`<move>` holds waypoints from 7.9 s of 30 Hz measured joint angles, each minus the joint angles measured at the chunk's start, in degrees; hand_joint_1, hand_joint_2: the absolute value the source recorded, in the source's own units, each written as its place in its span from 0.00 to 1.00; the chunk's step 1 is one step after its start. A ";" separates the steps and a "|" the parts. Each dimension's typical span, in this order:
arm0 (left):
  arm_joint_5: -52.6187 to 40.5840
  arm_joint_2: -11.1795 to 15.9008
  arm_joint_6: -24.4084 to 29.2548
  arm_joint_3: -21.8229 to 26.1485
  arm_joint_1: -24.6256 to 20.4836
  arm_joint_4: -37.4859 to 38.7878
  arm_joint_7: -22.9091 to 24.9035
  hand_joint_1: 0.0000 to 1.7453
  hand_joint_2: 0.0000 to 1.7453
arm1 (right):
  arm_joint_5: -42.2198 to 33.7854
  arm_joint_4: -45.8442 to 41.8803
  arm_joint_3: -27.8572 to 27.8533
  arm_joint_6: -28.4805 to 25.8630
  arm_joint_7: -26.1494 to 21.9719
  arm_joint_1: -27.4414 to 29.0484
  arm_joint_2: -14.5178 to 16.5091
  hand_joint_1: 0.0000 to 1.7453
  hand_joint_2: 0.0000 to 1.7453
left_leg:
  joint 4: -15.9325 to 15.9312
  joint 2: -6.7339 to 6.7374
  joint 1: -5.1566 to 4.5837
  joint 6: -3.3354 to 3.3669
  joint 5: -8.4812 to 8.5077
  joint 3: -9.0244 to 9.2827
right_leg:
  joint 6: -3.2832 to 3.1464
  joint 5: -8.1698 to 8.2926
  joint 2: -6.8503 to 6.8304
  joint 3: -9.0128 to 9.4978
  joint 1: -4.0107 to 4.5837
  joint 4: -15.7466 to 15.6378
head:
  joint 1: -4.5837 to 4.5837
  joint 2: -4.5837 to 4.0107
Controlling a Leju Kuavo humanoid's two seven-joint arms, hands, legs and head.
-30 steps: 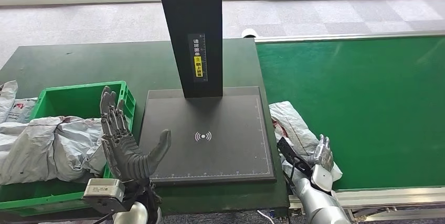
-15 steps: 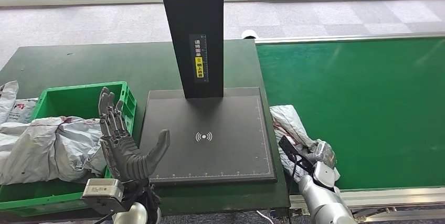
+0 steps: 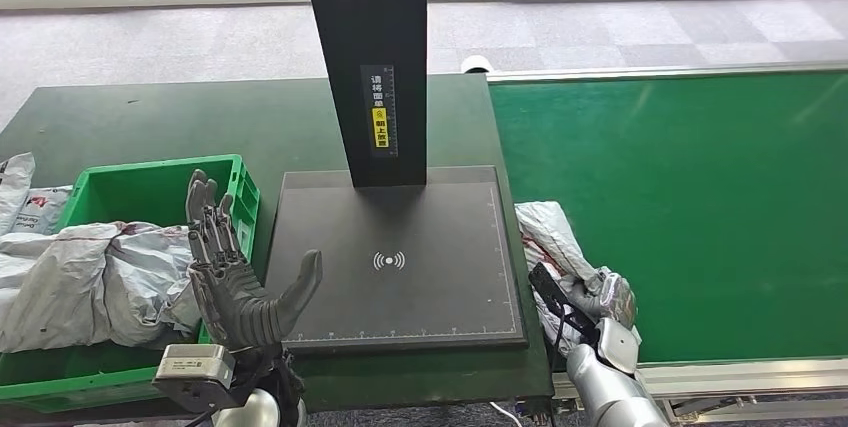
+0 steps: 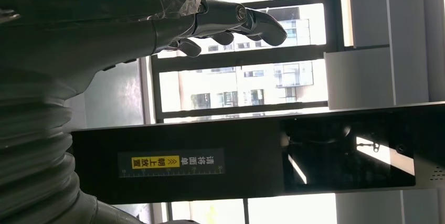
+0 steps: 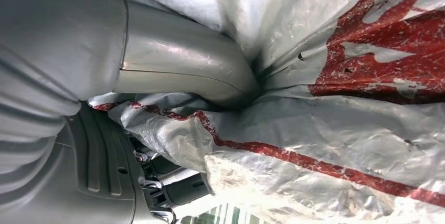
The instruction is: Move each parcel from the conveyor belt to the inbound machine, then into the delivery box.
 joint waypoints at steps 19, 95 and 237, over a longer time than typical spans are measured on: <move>-1.60 0.17 0.00 0.00 0.83 -0.33 0.00 0.00 1.00 | -37.08 -37.58 8.04 -13.22 -31.53 14.13 9.22 1.00 1.00 | -0.02 -0.30 0.01 -0.07 0.13 -0.68 | -0.03 -0.04 -0.25 -0.72 0.01 0.11 | 0.01 0.00; -1.89 -0.09 -1.81 0.02 -1.25 3.00 0.00 0.00 1.00 | -39.16 -49.66 35.56 -13.26 -39.42 12.43 12.86 0.00 1.00 | -0.02 -0.19 0.08 -0.15 0.20 -0.79 | -0.12 0.00 -0.08 -0.92 0.06 0.13 | 0.02 0.00; -67.82 -2.03 0.09 16.79 -6.07 -12.09 33.08 1.00 1.00 | -46.41 -84.61 36.97 -13.13 -42.29 22.62 11.29 0.00 1.00 | -0.04 -0.16 0.07 -0.17 0.27 -0.69 | -0.14 0.08 -0.07 -0.81 0.05 0.14 | 0.02 0.00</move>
